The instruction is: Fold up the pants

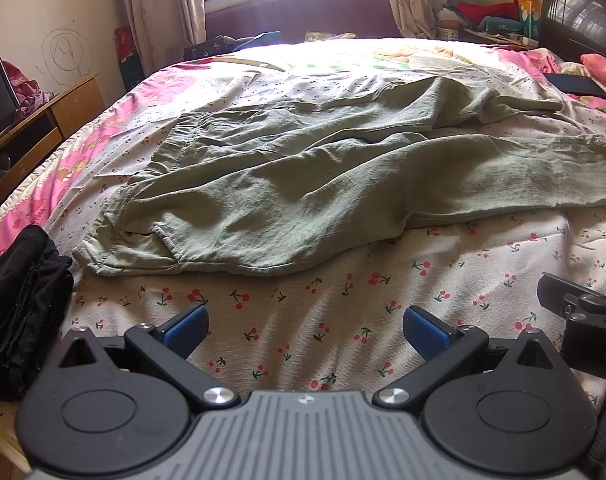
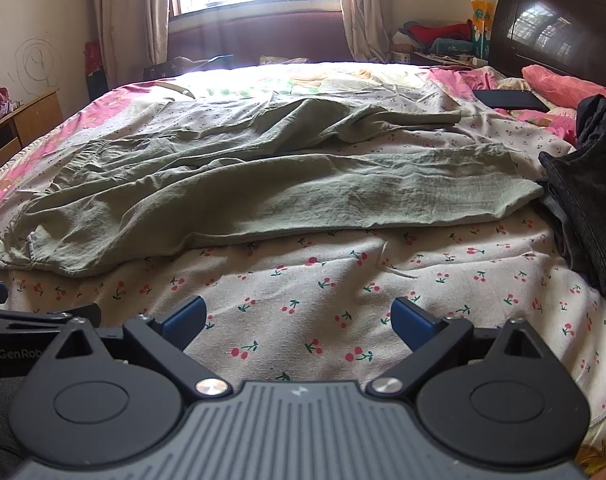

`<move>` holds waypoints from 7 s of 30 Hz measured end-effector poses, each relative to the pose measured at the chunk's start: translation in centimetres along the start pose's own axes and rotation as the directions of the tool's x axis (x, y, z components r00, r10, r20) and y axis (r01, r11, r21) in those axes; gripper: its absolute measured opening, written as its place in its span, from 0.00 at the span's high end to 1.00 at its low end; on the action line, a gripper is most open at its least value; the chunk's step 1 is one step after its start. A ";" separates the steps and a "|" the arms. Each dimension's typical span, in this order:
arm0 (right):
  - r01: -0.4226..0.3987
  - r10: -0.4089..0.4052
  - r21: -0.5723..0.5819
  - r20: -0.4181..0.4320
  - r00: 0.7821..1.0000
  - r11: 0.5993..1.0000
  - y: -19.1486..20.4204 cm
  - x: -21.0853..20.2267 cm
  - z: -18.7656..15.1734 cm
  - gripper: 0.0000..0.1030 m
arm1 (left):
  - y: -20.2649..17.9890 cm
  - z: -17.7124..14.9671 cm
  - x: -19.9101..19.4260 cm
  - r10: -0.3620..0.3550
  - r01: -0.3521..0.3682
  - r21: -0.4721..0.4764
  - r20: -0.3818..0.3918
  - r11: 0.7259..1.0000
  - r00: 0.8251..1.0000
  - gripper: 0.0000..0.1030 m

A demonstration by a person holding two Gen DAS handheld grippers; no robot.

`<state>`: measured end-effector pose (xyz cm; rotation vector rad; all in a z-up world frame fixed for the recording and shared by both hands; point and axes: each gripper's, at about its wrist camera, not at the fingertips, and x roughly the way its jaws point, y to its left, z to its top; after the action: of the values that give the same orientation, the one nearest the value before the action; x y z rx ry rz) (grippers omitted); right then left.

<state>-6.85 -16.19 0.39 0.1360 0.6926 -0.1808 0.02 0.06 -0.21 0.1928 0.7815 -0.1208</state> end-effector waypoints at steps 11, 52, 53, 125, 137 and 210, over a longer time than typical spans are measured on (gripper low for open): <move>0.000 0.000 0.001 -0.001 1.000 1.000 0.0 0.0 0.0 0.05 | 0.2 0.0 -0.1 -0.010 0.010 -0.006 -0.001 1.000 1.000 0.00; 0.004 -0.004 0.007 0.003 1.000 1.000 -0.3 -0.1 0.5 0.05 | 0.0 0.4 -0.6 -0.062 0.062 0.015 0.008 0.998 0.998 0.00; 0.008 -0.008 0.002 0.015 1.000 1.000 -0.3 -0.3 0.9 0.05 | -0.2 0.6 -0.9 -0.069 0.068 0.034 0.026 0.997 0.997 0.00; -0.321 0.275 -0.459 -0.167 0.947 0.828 3.6 31.4 26.0 0.71 | 18.9 23.6 28.5 0.014 -0.014 0.216 0.000 0.976 1.000 0.29; -0.436 0.217 -0.592 -0.406 0.888 0.678 8.0 37.8 28.5 0.66 | 19.7 26.3 32.0 -0.102 0.128 0.214 -0.129 0.968 0.986 0.50; -0.379 0.444 -0.820 -0.174 0.879 0.429 32.1 10.7 2.9 0.97 | 21.0 -0.2 7.4 0.021 -0.155 0.459 0.283 0.875 0.959 0.73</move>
<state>9.75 13.25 -2.19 -0.6492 0.5887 0.6555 8.87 20.30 -2.97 0.6702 0.4548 -0.2486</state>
